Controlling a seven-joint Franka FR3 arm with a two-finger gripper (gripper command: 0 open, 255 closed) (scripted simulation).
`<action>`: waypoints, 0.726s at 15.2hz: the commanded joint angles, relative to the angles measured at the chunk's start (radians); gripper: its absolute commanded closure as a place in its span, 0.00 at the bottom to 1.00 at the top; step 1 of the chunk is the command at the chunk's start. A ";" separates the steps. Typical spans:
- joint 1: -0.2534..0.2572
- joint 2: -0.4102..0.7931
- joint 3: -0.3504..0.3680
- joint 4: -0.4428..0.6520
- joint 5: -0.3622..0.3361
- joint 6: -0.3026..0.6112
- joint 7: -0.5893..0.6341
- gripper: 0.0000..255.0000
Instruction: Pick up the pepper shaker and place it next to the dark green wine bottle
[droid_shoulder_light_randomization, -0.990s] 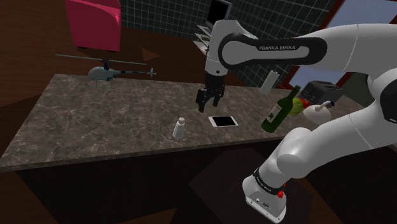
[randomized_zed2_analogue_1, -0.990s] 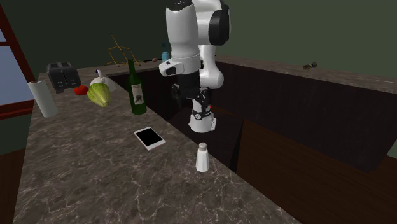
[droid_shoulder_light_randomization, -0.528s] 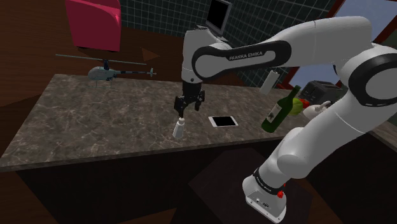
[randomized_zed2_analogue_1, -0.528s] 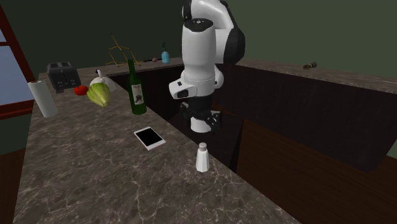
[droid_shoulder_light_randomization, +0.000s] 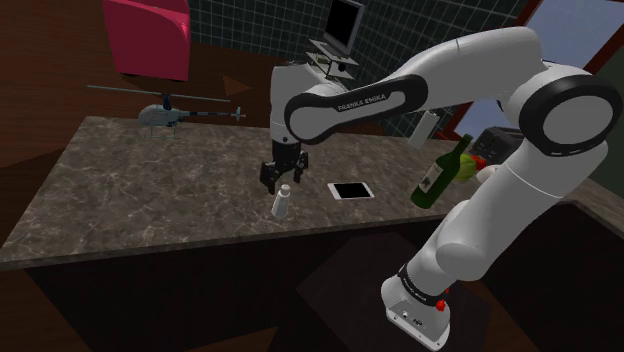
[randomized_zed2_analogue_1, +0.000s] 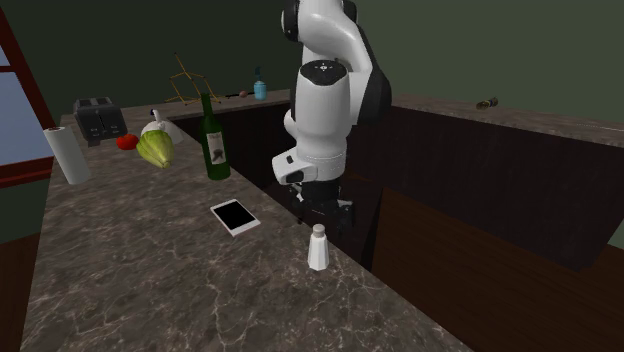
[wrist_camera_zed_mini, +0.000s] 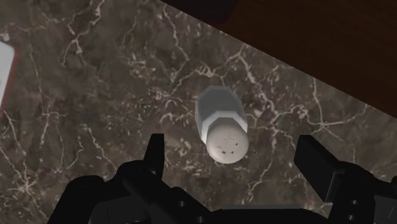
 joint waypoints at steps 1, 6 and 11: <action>0.000 0.010 0.000 -0.027 -0.003 0.037 0.002 0.00; 0.000 0.010 0.000 -0.027 -0.003 0.037 0.002 0.00; 0.000 0.010 0.000 -0.027 -0.003 0.037 0.002 1.00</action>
